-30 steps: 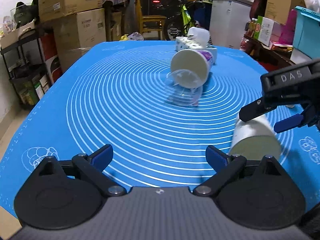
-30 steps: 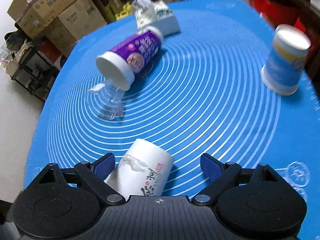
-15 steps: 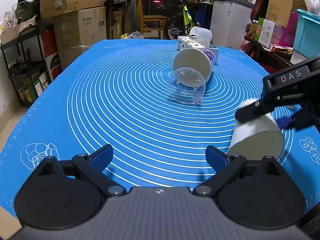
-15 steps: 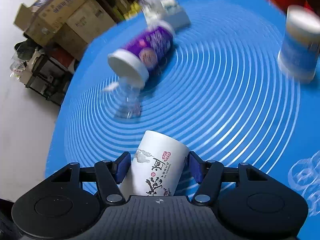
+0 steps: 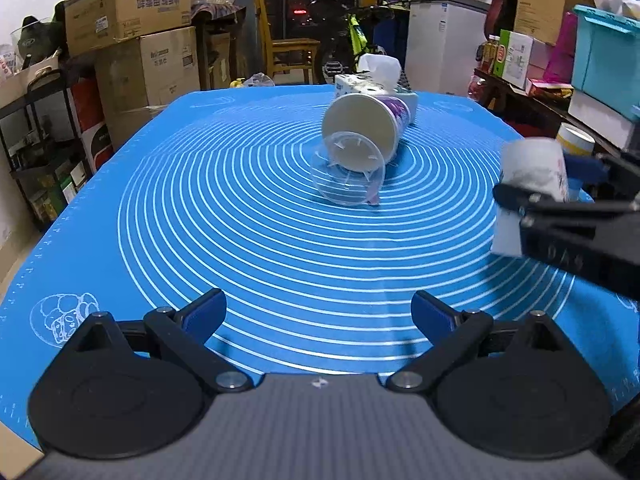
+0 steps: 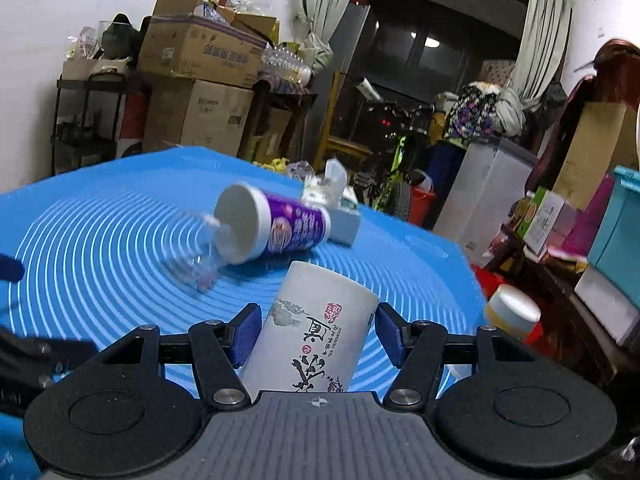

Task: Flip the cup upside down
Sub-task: 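Lift the cup with the left gripper and rotate it rim-down, then lower the inverted cup onto the mat and open the left gripper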

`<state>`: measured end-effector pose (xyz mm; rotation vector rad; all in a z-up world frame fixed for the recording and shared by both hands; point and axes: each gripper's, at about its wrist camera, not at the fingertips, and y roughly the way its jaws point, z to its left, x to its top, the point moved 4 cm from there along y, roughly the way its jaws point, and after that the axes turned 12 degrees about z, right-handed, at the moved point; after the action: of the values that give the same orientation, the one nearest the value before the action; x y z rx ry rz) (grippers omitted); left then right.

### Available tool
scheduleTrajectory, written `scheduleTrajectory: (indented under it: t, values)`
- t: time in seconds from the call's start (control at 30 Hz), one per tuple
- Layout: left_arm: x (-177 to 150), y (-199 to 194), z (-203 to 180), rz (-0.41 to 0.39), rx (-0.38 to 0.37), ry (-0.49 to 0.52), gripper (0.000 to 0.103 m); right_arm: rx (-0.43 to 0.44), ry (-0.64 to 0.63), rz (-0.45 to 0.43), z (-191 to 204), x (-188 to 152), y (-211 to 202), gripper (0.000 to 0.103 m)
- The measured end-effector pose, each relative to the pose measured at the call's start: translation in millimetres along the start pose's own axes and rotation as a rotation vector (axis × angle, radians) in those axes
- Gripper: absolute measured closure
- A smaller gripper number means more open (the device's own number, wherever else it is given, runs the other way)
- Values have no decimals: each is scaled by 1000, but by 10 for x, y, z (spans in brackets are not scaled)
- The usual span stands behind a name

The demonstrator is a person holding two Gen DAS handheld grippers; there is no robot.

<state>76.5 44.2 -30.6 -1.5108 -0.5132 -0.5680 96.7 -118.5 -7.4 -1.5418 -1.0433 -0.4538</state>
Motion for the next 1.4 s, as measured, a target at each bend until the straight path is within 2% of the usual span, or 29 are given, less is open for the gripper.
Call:
scheduleTrajectory:
  t: [0.23,0.47,0.7,0.93,1.17,1.4]
  values:
    - [-37,-1,-61,4,-8,10,5,41,13,32,-3,-105,-134,39]
    - [-67,-34,-136,5,-29,26,5,89,90,80,-72,-176,-124,40]
    - [-98,-97,-257,5,-40,47,5,100,111,81,-136,-238,-271,25]
    - [-149,-287,-432,-21,-38,60,5,126,170,85,-338,-389,-577,20]
    - [-201,-431,-631,-23,-60,46,5,89,162,88,-440,-566,-841,15]
    - [-299,-415,-785,-11,-58,53,5,79,162,107,-518,-723,-895,14]
